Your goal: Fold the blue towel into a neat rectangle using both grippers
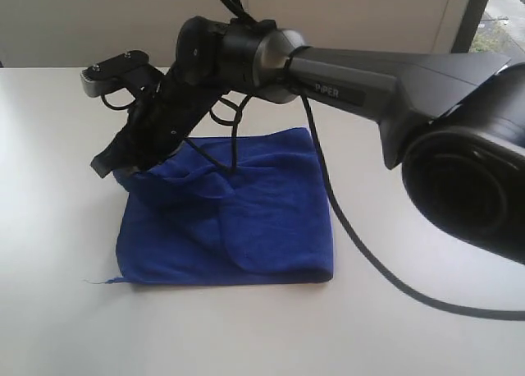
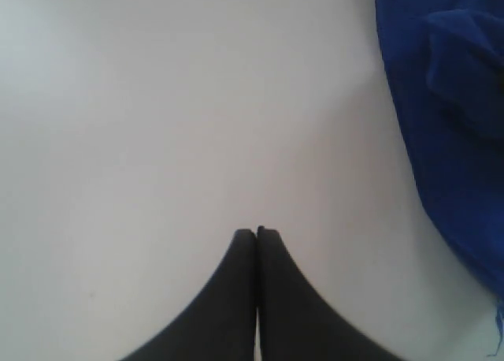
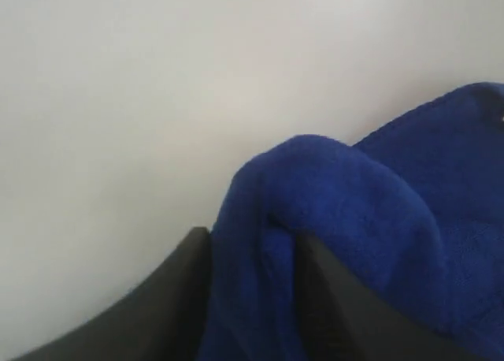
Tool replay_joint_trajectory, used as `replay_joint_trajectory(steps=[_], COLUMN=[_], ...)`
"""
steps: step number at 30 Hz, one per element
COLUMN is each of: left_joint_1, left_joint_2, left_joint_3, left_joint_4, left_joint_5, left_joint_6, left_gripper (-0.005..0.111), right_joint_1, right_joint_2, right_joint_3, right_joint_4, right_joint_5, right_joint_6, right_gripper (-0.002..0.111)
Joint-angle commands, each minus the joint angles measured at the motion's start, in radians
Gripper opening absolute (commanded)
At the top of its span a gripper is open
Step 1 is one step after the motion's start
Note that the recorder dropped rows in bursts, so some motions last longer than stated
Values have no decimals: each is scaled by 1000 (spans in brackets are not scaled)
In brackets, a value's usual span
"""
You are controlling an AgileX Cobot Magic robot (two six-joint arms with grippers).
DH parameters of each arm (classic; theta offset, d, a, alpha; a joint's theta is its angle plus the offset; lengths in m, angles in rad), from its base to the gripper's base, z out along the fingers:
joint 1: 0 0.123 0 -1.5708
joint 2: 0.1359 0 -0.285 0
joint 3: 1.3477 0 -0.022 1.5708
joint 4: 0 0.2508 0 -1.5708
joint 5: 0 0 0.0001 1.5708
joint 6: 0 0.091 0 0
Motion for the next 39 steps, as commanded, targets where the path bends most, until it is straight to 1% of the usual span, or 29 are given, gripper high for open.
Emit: replay_joint_trajectory(steps=[1, 5, 7, 9, 13, 15, 20, 25, 27, 31, 34, 36, 39], left_joint_1=[-7, -7, -7, -7, -7, -7, -7, -7, -7, -7, -7, -7, -7], left_joint_2=[-9, -9, -9, -9, -9, -9, -9, -9, -9, -9, -9, -9, -9], left_joint_3=[9, 9, 9, 9, 9, 9, 9, 9, 9, 9, 9, 9, 9], left_joint_4=[-10, -10, -10, -10, -10, -10, -10, -10, -10, -10, -10, -10, -10], left_joint_5=[8, 8, 8, 8, 8, 8, 8, 8, 8, 8, 8, 8, 8], left_joint_6=[3, 3, 3, 3, 3, 3, 3, 3, 3, 3, 3, 3, 3], left_gripper=[0, 0, 0, 0, 0, 0, 0, 0, 0, 0, 0, 0, 0], right_joint_1=[-17, -75, -125, -177, -277, -310, -343, -364, -371, -393, -420, -437, -463], right_joint_2=[-22, -77, -92, -91, -67, -36, 34, 97, 118, 154, 167, 168, 168], right_joint_3=[-36, -50, -50, -47, -24, -22, -22, -22, -22, -24, -24, -24, -24], right_joint_4=[-14, -60, -96, -127, -180, -182, -184, -190, -193, -216, -320, -417, -493], right_joint_5=[65, 154, 188, 204, 203, 200, 193, 67, 32, 23, 33, 68, 181], right_joint_6=[-1, 29, 40, 40, 20, 4, -102, -134, -105, -37, 112, 251, 366], right_gripper=[52, 47, 41, 31, 0, 0, 0, 0, 0, 0, 0, 0, 0])
